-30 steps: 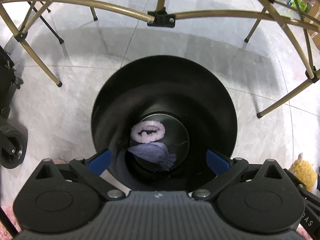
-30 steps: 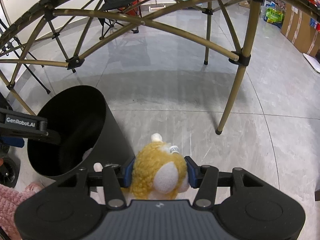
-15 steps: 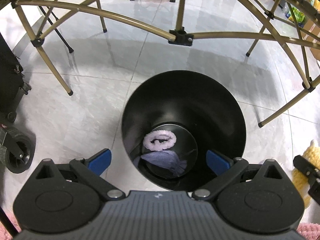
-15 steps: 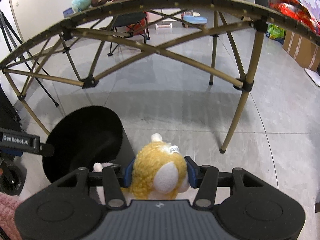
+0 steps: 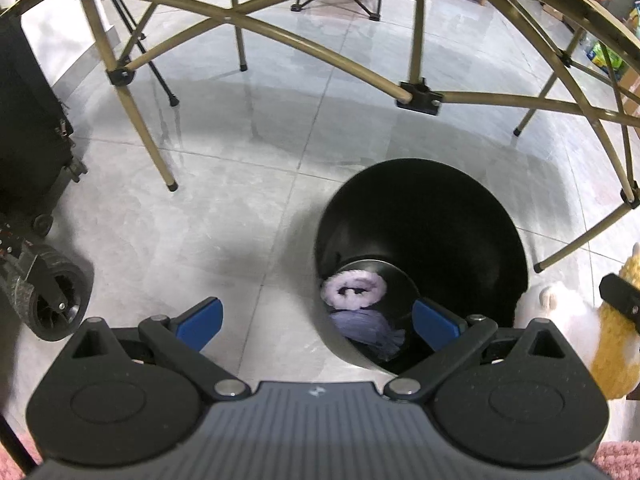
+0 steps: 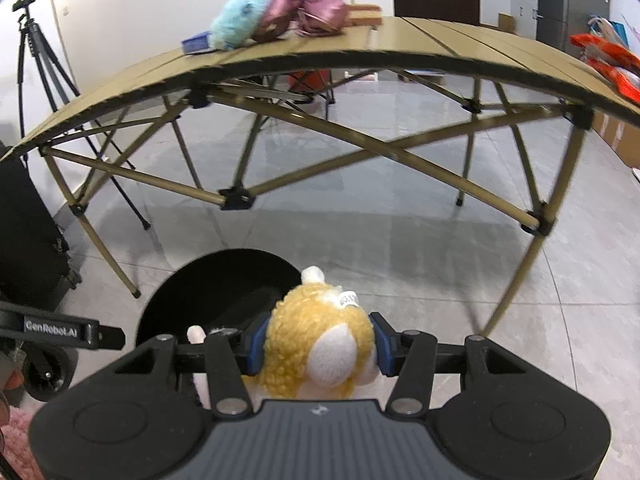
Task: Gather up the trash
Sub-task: 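Move the right gripper holding the yellow plush over the black bin, then open the right gripper to drop the yellow plush into the bin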
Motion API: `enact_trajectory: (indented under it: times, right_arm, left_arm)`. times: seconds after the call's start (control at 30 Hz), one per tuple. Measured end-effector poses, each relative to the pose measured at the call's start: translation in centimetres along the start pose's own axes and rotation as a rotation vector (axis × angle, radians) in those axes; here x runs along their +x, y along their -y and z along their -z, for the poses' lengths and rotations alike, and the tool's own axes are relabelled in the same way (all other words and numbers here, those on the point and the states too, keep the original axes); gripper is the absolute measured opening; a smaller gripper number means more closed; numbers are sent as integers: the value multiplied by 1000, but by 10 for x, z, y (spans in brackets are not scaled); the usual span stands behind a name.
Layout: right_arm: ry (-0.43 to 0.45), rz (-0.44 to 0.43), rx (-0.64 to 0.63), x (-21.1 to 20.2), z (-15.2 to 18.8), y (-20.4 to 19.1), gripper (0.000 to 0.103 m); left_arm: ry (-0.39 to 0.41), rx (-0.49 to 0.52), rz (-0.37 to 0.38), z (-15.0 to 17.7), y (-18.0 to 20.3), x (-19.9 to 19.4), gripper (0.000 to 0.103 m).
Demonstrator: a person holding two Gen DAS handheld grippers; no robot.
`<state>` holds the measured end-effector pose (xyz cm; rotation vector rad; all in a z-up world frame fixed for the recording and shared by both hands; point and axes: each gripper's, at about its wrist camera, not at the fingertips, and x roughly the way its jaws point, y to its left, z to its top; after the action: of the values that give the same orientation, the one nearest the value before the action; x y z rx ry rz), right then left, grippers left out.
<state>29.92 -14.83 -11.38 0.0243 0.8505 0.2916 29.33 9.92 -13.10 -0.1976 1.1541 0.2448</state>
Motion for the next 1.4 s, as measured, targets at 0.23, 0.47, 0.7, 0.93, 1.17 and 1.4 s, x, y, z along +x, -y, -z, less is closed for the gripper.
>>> enact_trajectory:
  times: [0.23, 0.47, 0.7, 0.93, 1.17, 1.4]
  right_arm:
    - [0, -25, -36, 13, -14, -33, 50]
    - [-12, -30, -72, 29, -20, -59, 50]
    - [-46, -32, -86, 47, -22, -73, 50]
    - [-91, -15, -99, 65, -23, -83, 50]
    - [-130, 8, -114, 81, -22, -89, 51]
    - [-164, 23, -107, 94, -21, -88, 51]
  left_arm:
    - [8, -43, -7, 0, -28, -3, 103]
    - [13, -65, -25, 1, -49, -3, 103]
    - [-1, -85, -46, 5, -67, 1, 103]
    - [-12, -88, -56, 5, -72, 6, 103]
    - [-27, -82, -58, 5, -72, 11, 103]
    - [-30, -70, -53, 5, -67, 11, 103]
